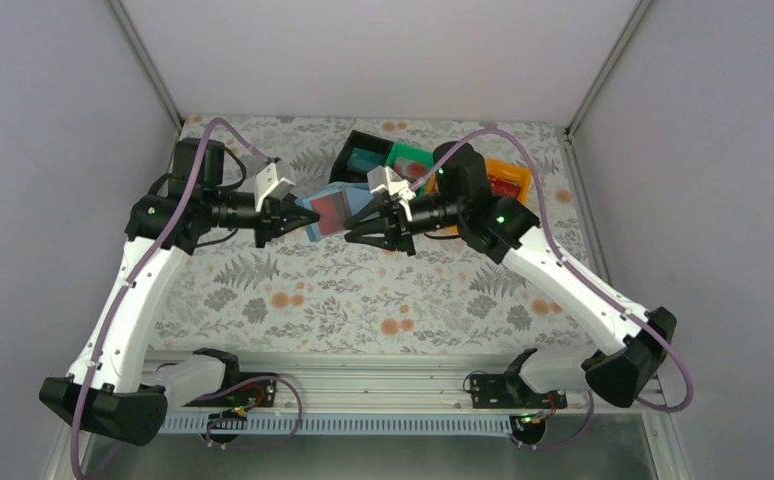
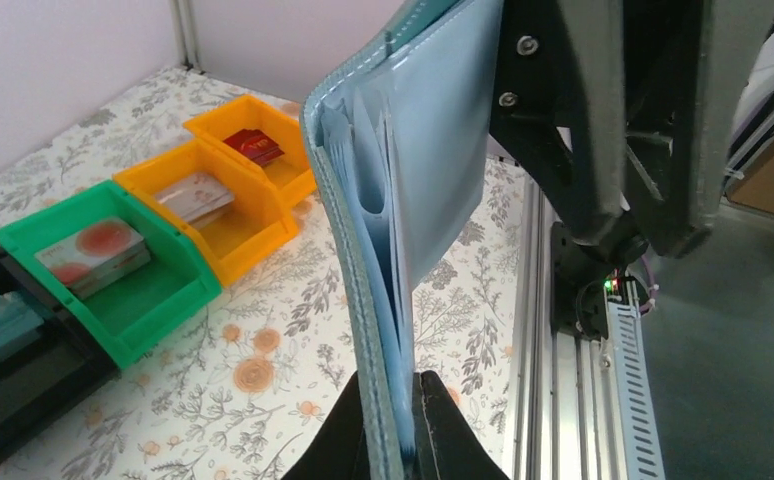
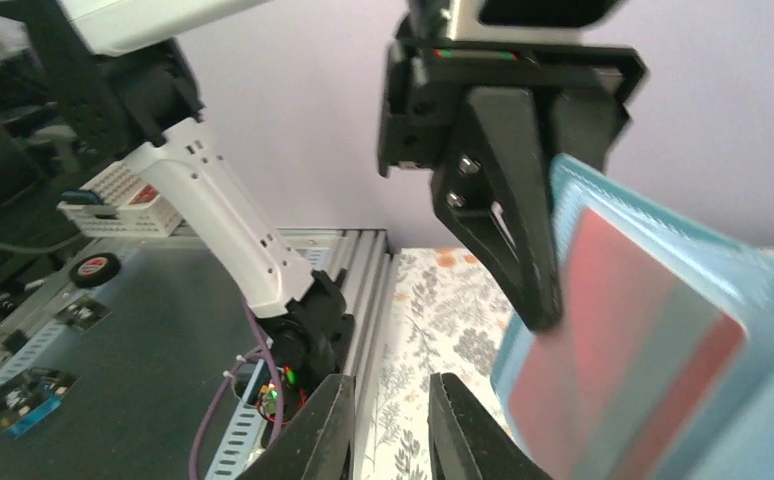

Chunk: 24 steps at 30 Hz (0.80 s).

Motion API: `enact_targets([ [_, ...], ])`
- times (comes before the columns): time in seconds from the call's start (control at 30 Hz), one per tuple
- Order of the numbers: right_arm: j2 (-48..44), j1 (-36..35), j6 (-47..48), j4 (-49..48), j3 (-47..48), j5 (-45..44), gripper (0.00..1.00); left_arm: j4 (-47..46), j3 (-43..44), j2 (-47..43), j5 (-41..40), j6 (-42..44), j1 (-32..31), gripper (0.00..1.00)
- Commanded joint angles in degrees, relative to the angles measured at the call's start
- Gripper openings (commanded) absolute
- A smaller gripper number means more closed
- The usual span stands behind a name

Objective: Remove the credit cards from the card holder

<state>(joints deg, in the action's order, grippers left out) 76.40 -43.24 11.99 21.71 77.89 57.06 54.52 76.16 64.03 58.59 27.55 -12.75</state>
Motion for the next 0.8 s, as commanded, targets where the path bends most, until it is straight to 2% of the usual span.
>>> enact_targets([
  [0.0, -6.09, 0.62, -4.46, -1.65, -3.11, -11.22, 0.27, -3.64, 0.48, -1.16, -0.23, -0.83, -0.53, 0.02],
  [0.07, -8.38, 1.6, -8.2, -2.95, -4.8, -19.96, 0.32, -4.05, -0.25, -1.55, -1.76, -1.25, -0.52, 0.02],
  [0.13, -9.59, 3.06, -12.23, -2.32, -5.59, -32.41, 0.4, -4.1, -0.7, -1.72, -2.95, -1.13, -0.52, 0.02],
  [0.2, -9.85, 4.33, -14.11, -1.32, -6.04, -38.44, 0.52, -3.84, -0.75, -1.66, -2.73, -0.72, -0.56, 0.02],
  [0.37, -7.97, 5.19, -12.25, -1.15, -6.18, -37.33, 0.78, -3.62, -0.6, -1.28, -2.36, -0.57, -0.53, 0.02],
  [0.43, -6.06, 5.14, -11.85, -0.85, -5.17, -35.64, 0.97, -3.57, -0.81, -1.42, -2.22, -0.45, -0.52, 0.02],
  [0.47, -5.08, 5.18, -11.51, -0.46, -4.58, -35.23, 0.99, -3.47, -0.9, -1.58, -1.96, -0.29, -0.52, 0.02],
  [0.67, -1.2, 5.97, -9.66, -0.62, -2.1, -31.92, 0.97, -2.54, -1.2, -2.21, -1.54, 0.94, -0.52, 0.02],
  [0.7, -0.62, 6.27, -9.29, -0.2, -1.21, -30.04, 0.88, -2.27, -1.32, -2.52, -1.28, 1.31, -0.53, 0.02],
  [0.73, 0.03, 6.48, -9.07, 0.03, -0.41, -27.28, 0.74, -1.92, -1.47, -2.73, -0.98, 1.73, -0.53, 0.02],
  [0.77, 0.52, 6.56, -8.87, 0.07, 0.24, -24.56, 0.55, -1.5, -1.53, -2.86, -0.67, 2.13, -0.54, 0.02],
])
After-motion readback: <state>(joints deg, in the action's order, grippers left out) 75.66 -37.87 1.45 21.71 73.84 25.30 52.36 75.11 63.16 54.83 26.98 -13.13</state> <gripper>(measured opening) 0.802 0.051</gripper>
